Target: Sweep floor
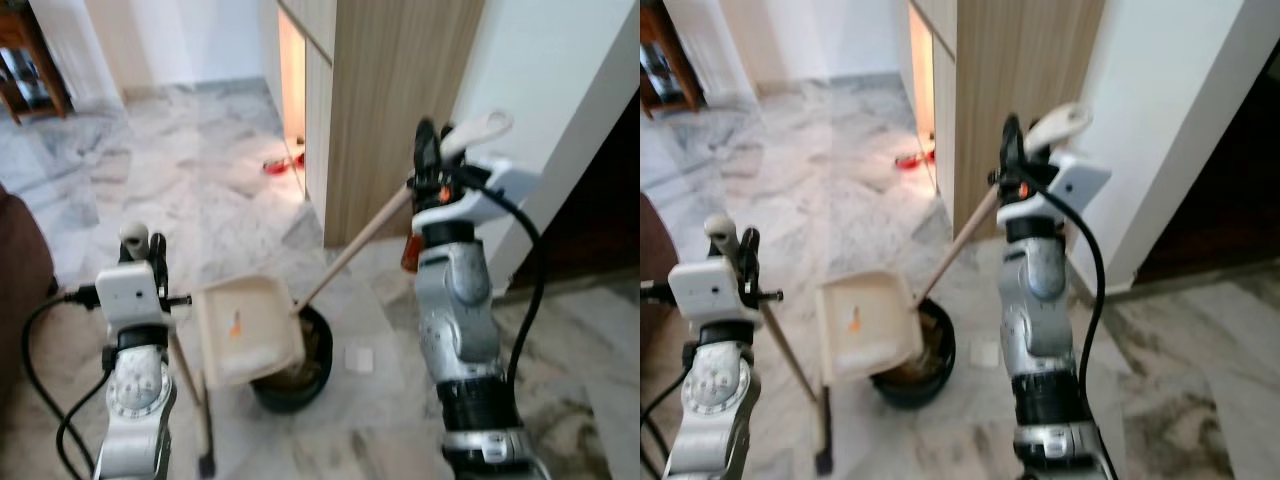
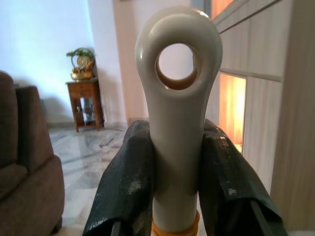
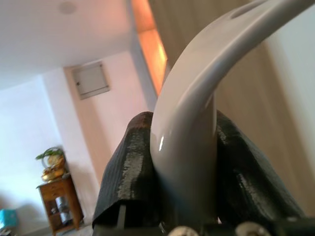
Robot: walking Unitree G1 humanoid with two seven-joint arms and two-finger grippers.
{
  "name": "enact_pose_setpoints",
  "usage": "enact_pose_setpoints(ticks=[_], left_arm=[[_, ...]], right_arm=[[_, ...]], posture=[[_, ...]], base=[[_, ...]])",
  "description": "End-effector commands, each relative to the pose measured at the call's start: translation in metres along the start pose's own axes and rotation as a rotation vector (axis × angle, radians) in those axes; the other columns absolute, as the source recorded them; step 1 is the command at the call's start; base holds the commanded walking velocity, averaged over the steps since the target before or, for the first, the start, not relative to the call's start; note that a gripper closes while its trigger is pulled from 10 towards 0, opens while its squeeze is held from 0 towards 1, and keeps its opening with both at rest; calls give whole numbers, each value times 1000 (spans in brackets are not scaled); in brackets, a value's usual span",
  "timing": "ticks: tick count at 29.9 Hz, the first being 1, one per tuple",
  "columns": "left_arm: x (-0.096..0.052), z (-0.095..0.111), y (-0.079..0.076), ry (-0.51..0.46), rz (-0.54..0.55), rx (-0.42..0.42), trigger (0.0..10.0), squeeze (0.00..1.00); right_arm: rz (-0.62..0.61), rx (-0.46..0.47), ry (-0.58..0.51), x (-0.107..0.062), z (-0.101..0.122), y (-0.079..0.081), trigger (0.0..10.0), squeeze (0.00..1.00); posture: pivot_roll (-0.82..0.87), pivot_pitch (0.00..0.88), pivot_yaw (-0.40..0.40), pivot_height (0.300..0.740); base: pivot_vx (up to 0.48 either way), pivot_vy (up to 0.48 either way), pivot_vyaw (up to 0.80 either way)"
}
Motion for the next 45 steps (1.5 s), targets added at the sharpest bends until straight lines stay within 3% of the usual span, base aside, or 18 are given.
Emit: enact_pose_setpoints(ticks=[1,9,18,29,36,42,45], left_arm=[[4,15,0,-59,-11,14,10000,0],[3,15,0,-57,-17,9,10000,0],[1,13,-3,-53,-32,3,10000,0],[-1,12,-5,-49,-41,-7,10000,0],[-1,12,-5,-48,-40,-10,10000,0],[-1,12,-6,-50,-43,-16,10000,0],[-1,12,-7,-52,-44,-18,10000,0]], right_arm=[[-1,48,-81,7,23,5,10000,0],[-2,43,-89,8,27,5,10000,0],[21,-9,-95,4,26,6,10000,0],[87,-145,-163,-3,36,17,10000,0],[82,-164,-182,-8,40,18,10000,0],[122,-218,-201,-16,42,24,10000,0],[225,-299,-239,-26,44,42,10000,0]], posture=[[140,0,16,740],[136,0,17,740],[135,0,20,740],[133,0,18,740],[128,0,17,740],[125,0,17,740],[125,0,17,740]], base=[[375,0,0],[350,0,0],[0,0,0],[0,0,0],[0,0,0],[0,0,0],[0,0,0]])
Point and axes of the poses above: a point about 5 cm out from each wrist's last joint towards the gripper, its own x axis pointing out of the wrist towards the gripper, its own z axis along the axis of the wrist's last joint, y = z × x, the point moved 5 cm from there along x, pointing out of the wrist towards the gripper, and after that the axes turned 12 degrees about -x, right-handed, at the moved point
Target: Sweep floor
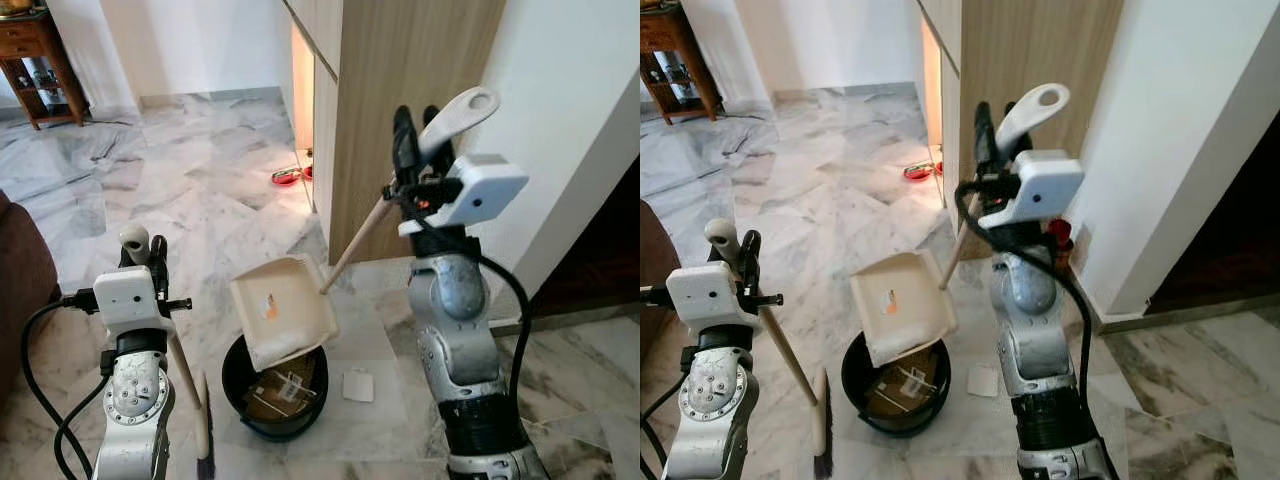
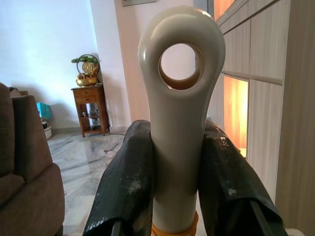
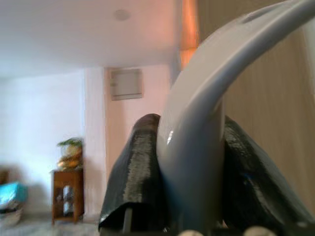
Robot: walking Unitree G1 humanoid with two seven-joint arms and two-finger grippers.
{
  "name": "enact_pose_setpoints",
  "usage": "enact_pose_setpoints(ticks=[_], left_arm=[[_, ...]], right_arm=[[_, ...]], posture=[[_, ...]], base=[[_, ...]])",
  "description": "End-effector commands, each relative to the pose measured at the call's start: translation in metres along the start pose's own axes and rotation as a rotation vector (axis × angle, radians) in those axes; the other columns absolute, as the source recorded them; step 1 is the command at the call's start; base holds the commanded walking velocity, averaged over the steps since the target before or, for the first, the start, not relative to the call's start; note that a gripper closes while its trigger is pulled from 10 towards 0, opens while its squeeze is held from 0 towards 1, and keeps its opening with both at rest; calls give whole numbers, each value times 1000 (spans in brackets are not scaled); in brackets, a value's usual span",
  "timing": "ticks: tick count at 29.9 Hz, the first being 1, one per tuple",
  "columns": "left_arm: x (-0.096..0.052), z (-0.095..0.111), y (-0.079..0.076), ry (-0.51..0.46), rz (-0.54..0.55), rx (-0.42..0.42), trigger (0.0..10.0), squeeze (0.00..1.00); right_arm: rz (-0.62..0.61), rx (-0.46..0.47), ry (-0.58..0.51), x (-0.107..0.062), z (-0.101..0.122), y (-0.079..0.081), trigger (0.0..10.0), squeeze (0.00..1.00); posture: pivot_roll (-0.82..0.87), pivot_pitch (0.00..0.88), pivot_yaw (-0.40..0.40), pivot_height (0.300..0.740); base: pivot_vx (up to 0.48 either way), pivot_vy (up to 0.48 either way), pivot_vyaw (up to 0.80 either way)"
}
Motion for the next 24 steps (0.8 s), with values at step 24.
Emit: enact_pose_setpoints(ticks=[24], left_arm=[[3,13,-7,-70,-24,-17,10000,0]], right_arm=[[144,-87,-241,-23,58,51,10000,0]], posture=[[113,0,13,740]], base=[[0,0,0]])
Point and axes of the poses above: a point about 5 cm out from each wrist's last joint towards the gripper, its own x axis pointing out of the wrist towards the gripper, its own z axis along the axis of the wrist's last joint, y = z × x, the point moved 5 cm from there along x, pointing out of the wrist towards the gripper, and after that the axes turned 12 degrees about -x, right-handed, at the moved point
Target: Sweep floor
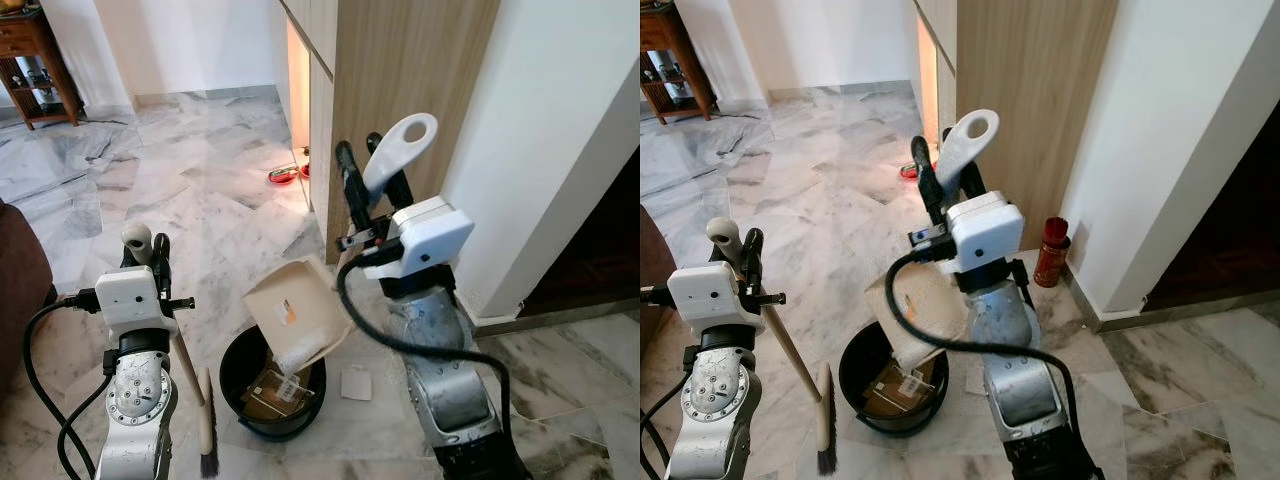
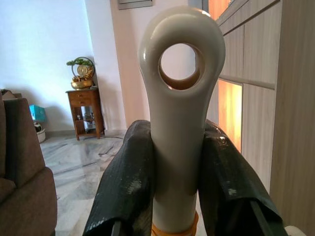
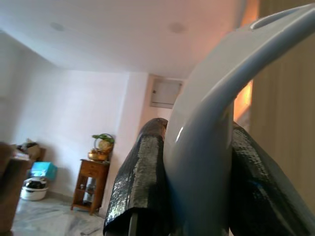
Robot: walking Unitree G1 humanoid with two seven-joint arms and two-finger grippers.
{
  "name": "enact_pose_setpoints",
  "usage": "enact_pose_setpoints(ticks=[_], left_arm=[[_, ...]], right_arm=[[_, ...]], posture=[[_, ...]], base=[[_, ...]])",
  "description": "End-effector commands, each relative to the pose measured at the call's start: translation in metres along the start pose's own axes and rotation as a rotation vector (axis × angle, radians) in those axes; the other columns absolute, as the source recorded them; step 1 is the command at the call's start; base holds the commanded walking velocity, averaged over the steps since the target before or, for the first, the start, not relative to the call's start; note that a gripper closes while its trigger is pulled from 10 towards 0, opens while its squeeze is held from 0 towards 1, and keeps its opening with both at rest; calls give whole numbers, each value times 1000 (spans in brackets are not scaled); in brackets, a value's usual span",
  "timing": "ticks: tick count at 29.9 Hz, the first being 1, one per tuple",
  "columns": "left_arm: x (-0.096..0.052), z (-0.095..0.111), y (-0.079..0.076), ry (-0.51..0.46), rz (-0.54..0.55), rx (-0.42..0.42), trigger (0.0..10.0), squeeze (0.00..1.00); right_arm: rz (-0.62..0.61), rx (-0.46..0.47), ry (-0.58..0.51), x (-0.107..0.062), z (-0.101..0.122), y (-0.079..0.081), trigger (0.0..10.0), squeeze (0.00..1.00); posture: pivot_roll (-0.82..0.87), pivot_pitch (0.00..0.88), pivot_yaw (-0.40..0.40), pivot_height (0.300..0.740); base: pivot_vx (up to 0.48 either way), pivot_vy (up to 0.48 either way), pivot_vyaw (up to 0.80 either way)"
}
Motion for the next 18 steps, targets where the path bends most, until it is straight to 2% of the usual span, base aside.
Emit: enact_pose_setpoints(ticks=[1,2,10,11,14,18], left_arm=[[3,11,-3,-54,-16,-4,10000,0],[3,11,-3,-54,-17,-3,10000,0],[4,12,-3,-55,-20,-3,10000,0],[4,12,-3,-55,-21,-2,10000,0],[4,12,-4,-54,-23,-4,10000,0],[4,12,-5,-55,-30,1,10000,0]], right_arm=[[-20,-14,-138,5,32,-2,10000,0],[-31,15,-133,5,33,-1,10000,0],[-11,42,-169,5,44,8,10000,0],[41,32,-217,4,53,17,10000,0],[81,22,-256,0,61,28,10000,0],[105,28,-267,-2,64,33,10000,0]], posture=[[113,0,13,740],[113,0,13,740],[114,0,18,740],[114,0,19,740],[112,0,20,740],[112,0,20,740]], base=[[0,0,0],[0,0,0],[0,0,0],[0,0,0],[0,0,0],[0,0,0]])
Point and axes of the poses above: a point about 5 cm out from each wrist's last joint towards the gripper, its own x axis pointing out of the wrist towards the gripper, its own z axis along the axis of the wrist's last joint, y = z × x, the point moved 5 cm from there along x, pointing out of the wrist towards the gripper, and after that the axes turned 12 degrees about -x, right-handed, at the moved point
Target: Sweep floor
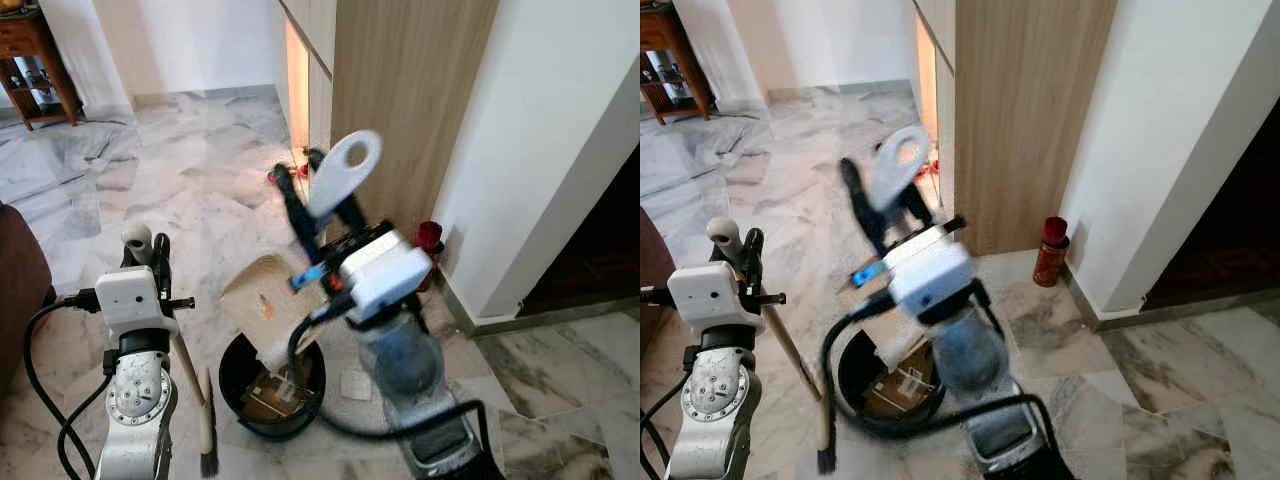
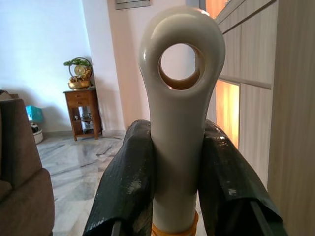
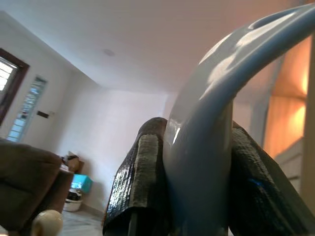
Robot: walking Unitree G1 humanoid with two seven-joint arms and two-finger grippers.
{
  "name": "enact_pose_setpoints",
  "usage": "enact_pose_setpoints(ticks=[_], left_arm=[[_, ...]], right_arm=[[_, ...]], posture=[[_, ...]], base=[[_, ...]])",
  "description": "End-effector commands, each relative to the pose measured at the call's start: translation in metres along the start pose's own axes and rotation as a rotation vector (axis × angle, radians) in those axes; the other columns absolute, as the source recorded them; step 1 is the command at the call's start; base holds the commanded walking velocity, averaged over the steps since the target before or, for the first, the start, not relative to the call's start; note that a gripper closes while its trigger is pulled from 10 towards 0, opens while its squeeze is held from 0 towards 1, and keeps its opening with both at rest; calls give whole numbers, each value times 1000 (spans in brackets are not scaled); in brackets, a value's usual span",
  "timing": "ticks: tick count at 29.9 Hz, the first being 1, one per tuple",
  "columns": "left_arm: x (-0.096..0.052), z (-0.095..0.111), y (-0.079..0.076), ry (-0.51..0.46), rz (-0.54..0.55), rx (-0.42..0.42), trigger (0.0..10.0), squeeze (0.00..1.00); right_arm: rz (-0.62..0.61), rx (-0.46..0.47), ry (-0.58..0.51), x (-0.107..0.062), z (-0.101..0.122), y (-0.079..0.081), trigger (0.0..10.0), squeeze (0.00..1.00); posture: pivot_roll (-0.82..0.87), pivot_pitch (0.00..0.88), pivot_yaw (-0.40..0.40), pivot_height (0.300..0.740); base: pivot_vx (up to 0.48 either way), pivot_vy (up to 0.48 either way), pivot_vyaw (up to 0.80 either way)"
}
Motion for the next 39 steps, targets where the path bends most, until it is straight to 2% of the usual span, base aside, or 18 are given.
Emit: enact_pose_setpoints(ticks=[1,9,15,27,30,39], left_arm=[[4,12,-5,-55,-30,7,10000,0],[4,10,-7,-52,-37,5,10000,0],[4,11,-7,-56,-39,6,10000,0],[5,11,-8,-59,-40,5,10000,0],[5,11,-9,-58,-41,5,10000,0],[6,11,-10,-57,-43,1,10000,0]], right_arm=[[-17,-7,-116,5,26,-5,10000,0],[11,8,-132,5,30,1,10000,0],[80,-48,-174,3,36,13,10000,0],[121,-85,-205,2,39,19,10000,0],[165,-120,-230,0,41,26,10000,0],[180,-103,-210,-2,38,30,10000,0]], posture=[[114,0,19,740],[113,0,19,740],[113,0,19,740],[112,0,16,740],[112,0,16,740],[112,0,13,740]], base=[[0,0,0],[0,0,0],[0,0,0],[0,0,0],[0,0,0],[0,0,0]])
Point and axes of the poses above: a point about 5 cm out from each wrist's last joint towards the gripper, its own x axis pointing out of the wrist towards the gripper, its own z axis along the axis of the wrist's last joint, y = z × x, the point moved 5 cm from there along x, pointing out of the wrist towards the gripper, and after that the axes turned 12 degrees about -x, right-handed, at the moved point
